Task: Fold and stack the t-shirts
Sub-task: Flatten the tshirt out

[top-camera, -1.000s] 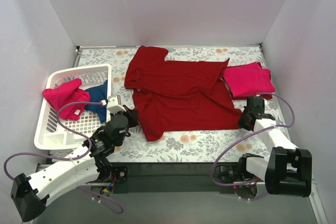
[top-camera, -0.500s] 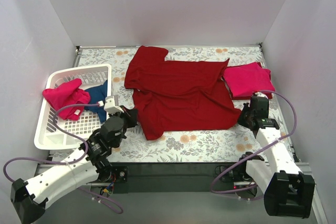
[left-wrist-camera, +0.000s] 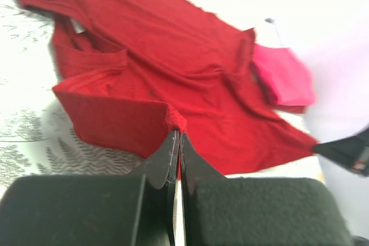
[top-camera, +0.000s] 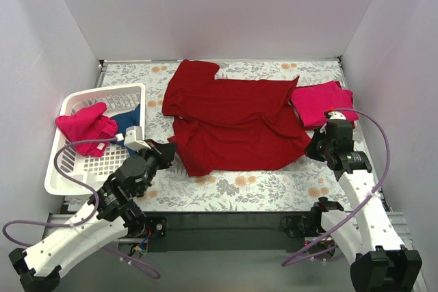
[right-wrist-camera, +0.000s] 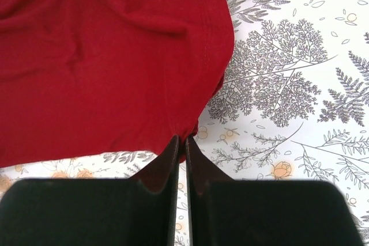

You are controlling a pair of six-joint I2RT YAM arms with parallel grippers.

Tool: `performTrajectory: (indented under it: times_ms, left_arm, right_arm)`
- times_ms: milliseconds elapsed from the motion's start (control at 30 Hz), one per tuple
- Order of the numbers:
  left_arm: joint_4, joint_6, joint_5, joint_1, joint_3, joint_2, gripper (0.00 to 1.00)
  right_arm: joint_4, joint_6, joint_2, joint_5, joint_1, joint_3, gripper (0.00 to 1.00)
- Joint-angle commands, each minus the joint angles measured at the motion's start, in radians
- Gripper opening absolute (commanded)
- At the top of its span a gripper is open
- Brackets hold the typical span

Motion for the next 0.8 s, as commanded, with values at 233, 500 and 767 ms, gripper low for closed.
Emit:
performTrajectory:
  times_ms: [233, 500, 767]
  left_arm:
    - [-0.191, -0.039, 0.159, 0.005, 0.146, -0.134, 0.00]
    - [-0.314, -0.045, 0.216, 0.005, 0.240, -0.174, 0.00]
    - [-0.340, -0.077, 0.245, 0.005, 0.234, -0.243, 0.00]
  right_arm:
    - [-0.160, -0.029, -0.096, 0.014, 0.057, 0.133, 0.01]
    - [-0.260, -0.063, -0.159, -0.044, 0.073, 0.220, 0.01]
    - [-0.323, -0.074, -0.225, -0.027, 0.075, 0.280, 0.01]
